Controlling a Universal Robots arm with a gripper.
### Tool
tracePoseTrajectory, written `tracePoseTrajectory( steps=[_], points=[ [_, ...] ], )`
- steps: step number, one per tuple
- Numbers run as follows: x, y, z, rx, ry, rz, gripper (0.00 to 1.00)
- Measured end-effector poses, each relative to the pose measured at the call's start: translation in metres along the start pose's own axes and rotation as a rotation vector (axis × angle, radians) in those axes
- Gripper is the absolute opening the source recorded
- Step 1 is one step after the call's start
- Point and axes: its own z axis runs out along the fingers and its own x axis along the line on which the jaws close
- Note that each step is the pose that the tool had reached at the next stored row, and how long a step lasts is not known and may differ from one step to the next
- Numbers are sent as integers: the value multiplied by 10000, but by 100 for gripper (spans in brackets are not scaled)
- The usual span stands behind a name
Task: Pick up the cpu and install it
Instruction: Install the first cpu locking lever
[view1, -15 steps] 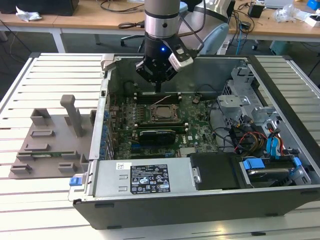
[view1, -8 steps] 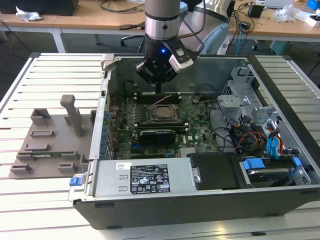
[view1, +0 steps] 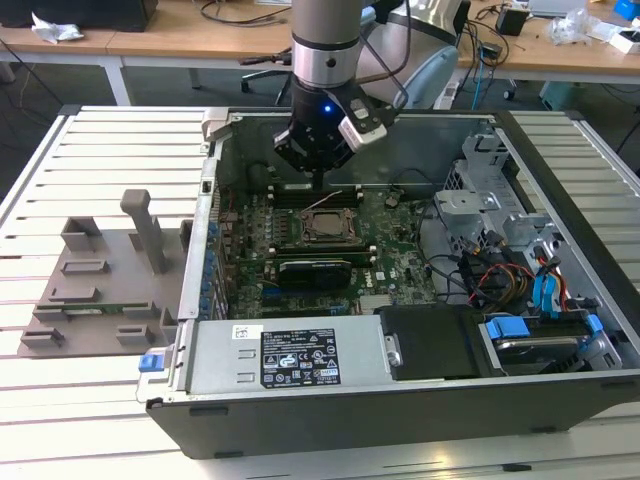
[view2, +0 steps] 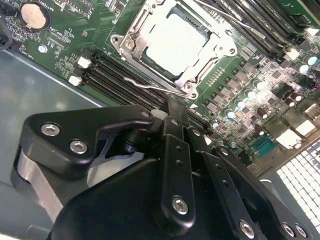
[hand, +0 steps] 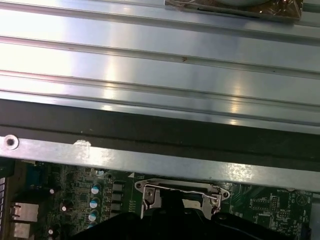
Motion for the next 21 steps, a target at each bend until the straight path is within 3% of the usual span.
tracePoseTrajectory(
  steps=[4, 10, 14, 18, 21],
  points=[
    [-16, -2, 83, -66, -6, 0, 11],
    [-1, -8, 164, -355, -40, 5, 11],
    [41, -3, 309, -355, -41, 221, 11],
    [37, -3, 348, -353, -43, 410, 11],
    [-9, -9, 373, -350, -41, 412, 11]
  ],
)
